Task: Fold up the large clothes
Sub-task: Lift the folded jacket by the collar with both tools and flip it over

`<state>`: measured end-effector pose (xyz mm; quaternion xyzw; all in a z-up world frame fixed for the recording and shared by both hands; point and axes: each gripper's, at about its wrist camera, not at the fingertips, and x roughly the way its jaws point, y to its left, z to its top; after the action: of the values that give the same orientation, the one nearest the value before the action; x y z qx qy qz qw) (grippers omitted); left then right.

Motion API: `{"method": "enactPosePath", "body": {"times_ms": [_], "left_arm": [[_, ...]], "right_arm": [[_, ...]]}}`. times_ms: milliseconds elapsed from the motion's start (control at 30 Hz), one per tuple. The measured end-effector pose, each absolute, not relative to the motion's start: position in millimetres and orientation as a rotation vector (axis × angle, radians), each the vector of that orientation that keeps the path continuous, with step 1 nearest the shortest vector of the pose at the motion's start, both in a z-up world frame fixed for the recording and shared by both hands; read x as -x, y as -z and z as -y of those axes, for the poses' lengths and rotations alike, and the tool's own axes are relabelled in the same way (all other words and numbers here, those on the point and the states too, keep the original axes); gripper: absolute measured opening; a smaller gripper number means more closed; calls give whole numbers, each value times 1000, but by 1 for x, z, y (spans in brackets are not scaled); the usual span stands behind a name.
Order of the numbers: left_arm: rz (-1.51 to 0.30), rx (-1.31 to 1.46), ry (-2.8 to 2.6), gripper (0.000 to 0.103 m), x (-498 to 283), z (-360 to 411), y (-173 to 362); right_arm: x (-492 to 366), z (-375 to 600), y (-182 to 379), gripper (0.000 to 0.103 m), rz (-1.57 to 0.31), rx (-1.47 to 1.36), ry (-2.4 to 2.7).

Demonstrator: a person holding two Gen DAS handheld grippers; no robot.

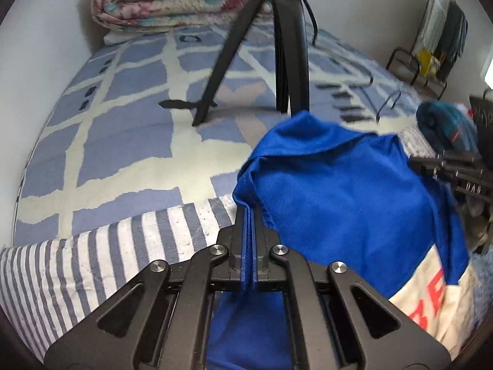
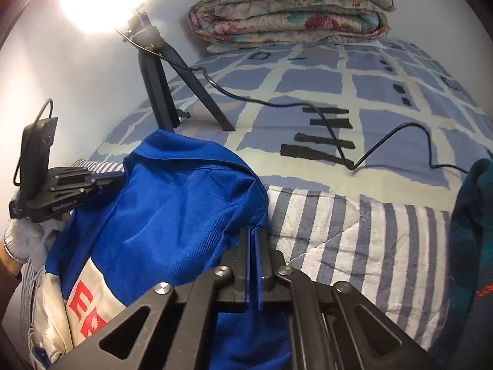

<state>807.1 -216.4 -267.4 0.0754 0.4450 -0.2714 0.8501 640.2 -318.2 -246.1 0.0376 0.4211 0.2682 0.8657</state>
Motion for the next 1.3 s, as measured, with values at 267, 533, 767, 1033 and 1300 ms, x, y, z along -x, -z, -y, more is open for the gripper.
{"method": "enactPosePath", "body": {"times_ms": [267,533,767,1033,1300], "left_arm": [[-883,-123,610,0,-788,209,239],[-929,-129,532,2,-798,212,254],[-1032,-129,499,36,-818,213,283],[-988,-163,522,0,-808,217,280],[-914,-71,560,0,-782,204,238]], "right_arm": [[-622,325,217,0,-799,-92,-563],[-614,322,216,0,-805,-72,-560],[-627,322,229,26,-835,-92,-539],[-642,317,254,13,-898,-171,-573],[-614,314,213,0,-789,-79,-553]]}}
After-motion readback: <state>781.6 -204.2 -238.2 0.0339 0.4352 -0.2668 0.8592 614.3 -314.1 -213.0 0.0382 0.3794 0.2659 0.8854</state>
